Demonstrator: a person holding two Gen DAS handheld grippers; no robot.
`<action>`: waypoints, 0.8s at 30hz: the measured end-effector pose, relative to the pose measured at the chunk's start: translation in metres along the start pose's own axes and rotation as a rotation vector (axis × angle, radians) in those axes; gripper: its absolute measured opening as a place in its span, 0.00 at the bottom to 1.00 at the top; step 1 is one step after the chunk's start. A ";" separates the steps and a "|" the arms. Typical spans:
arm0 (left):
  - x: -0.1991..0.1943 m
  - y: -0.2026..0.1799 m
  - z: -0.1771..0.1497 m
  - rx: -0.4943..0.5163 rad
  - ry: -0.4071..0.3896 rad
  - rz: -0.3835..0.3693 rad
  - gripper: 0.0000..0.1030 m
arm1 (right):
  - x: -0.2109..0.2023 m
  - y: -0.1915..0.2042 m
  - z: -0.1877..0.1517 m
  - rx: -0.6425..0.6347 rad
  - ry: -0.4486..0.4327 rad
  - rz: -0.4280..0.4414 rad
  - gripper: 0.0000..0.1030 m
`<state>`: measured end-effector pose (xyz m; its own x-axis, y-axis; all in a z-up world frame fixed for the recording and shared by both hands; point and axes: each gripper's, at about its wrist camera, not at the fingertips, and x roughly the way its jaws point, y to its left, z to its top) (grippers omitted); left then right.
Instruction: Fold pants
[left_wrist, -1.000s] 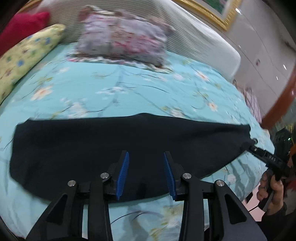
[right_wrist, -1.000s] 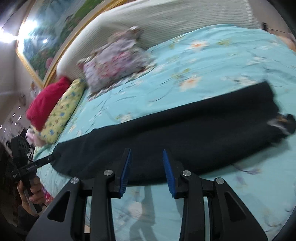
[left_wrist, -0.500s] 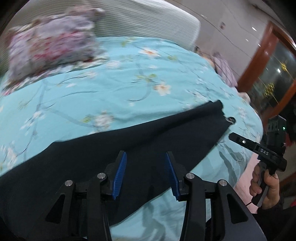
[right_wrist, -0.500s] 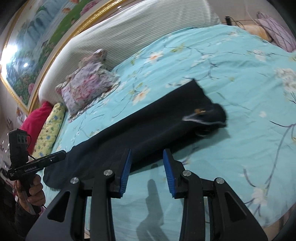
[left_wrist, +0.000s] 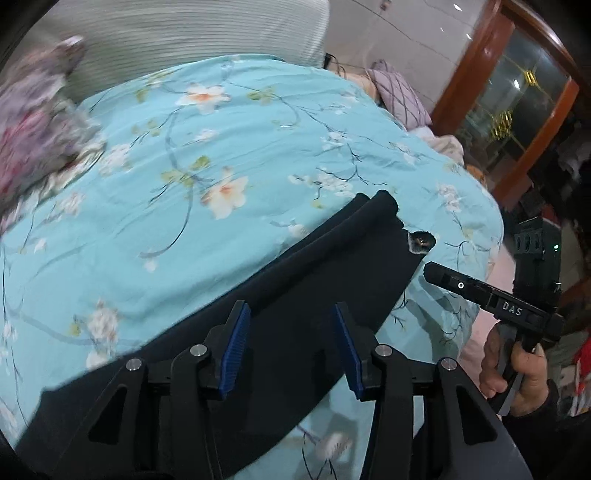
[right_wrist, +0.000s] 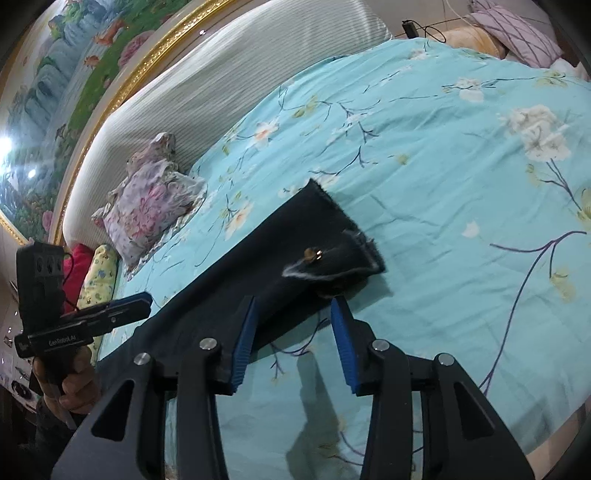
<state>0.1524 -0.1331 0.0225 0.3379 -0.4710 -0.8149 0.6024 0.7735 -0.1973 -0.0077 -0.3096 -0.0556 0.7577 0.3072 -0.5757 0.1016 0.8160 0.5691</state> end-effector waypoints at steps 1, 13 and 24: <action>0.003 -0.003 0.005 0.018 0.007 -0.001 0.47 | 0.000 -0.002 0.001 0.005 0.001 0.001 0.42; 0.066 -0.036 0.057 0.168 0.111 -0.033 0.51 | 0.007 -0.027 0.005 0.128 0.027 0.006 0.45; 0.119 -0.039 0.083 0.191 0.189 -0.055 0.51 | 0.013 -0.038 0.008 0.193 0.029 0.070 0.46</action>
<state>0.2291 -0.2550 -0.0218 0.1705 -0.4090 -0.8965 0.7480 0.6460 -0.1525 0.0036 -0.3403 -0.0800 0.7489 0.3763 -0.5454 0.1727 0.6838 0.7089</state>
